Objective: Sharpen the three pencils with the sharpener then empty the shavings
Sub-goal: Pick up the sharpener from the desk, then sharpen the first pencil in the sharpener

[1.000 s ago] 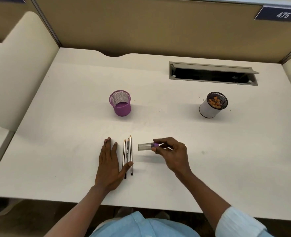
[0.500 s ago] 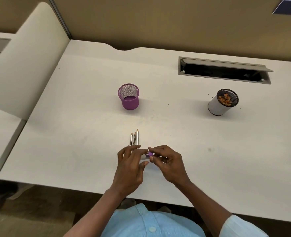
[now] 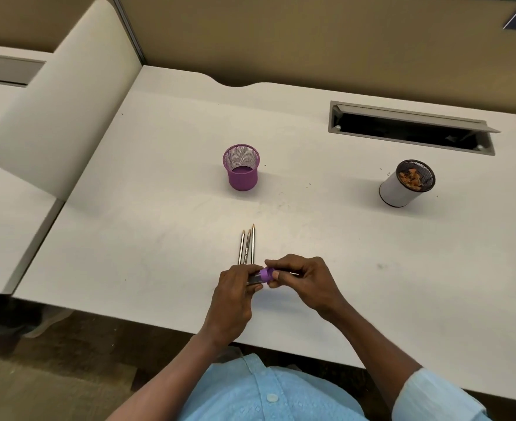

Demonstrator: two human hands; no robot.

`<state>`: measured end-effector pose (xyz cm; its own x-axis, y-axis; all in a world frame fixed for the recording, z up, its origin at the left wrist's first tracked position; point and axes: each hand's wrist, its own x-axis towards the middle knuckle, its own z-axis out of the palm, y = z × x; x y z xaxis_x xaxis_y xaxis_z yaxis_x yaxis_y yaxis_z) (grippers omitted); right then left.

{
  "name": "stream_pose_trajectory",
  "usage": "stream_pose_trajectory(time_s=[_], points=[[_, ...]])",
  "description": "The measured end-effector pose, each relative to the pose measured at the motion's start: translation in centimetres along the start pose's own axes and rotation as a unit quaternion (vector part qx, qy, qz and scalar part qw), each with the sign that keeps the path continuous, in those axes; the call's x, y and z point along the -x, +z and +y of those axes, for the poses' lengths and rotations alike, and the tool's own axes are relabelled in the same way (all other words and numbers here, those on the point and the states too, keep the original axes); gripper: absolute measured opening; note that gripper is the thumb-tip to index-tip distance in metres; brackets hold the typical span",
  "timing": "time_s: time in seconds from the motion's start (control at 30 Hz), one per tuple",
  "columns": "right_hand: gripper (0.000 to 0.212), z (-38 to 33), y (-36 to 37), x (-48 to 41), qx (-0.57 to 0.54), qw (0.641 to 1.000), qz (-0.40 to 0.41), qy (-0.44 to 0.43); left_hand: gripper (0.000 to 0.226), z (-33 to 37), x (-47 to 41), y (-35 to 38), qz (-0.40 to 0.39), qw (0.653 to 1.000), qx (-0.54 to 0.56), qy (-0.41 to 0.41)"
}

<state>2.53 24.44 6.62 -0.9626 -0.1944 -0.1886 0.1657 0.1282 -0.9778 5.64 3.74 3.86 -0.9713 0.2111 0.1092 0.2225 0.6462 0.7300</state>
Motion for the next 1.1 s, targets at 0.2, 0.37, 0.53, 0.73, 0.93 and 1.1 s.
stream_pose_trajectory(time_s=[0.2,0.37,0.53,0.73,0.93,1.1], points=[[0.028,-0.3,0.5,-0.9,-0.059,0.996,0.017,0.065,0.033,0.2,0.0,-0.7,0.026,0.999,0.031,-0.016],[0.023,0.1,1.5,-1.8,-0.065,0.995,0.015,0.074,0.032,-0.2,0.3,-1.0,0.033,0.998,0.04,-0.032],[0.014,0.6,2.9,-3.0,-0.025,0.994,0.077,0.075,0.029,-0.2,0.2,-2.1,0.075,0.996,0.034,-0.037],[0.019,2.7,4.9,-5.8,0.195,0.958,0.19,0.086,0.028,-0.9,0.2,-2.5,0.082,0.995,0.028,-0.051],[0.036,2.7,5.9,-6.7,0.281,0.933,0.19,0.121,0.029,-1.1,0.4,-2.7,0.086,0.995,0.025,-0.051],[0.042,3.0,6.0,-6.6,0.308,0.921,0.198,0.135,0.029,-1.1,0.9,-2.7,0.083,0.995,0.022,-0.052]])
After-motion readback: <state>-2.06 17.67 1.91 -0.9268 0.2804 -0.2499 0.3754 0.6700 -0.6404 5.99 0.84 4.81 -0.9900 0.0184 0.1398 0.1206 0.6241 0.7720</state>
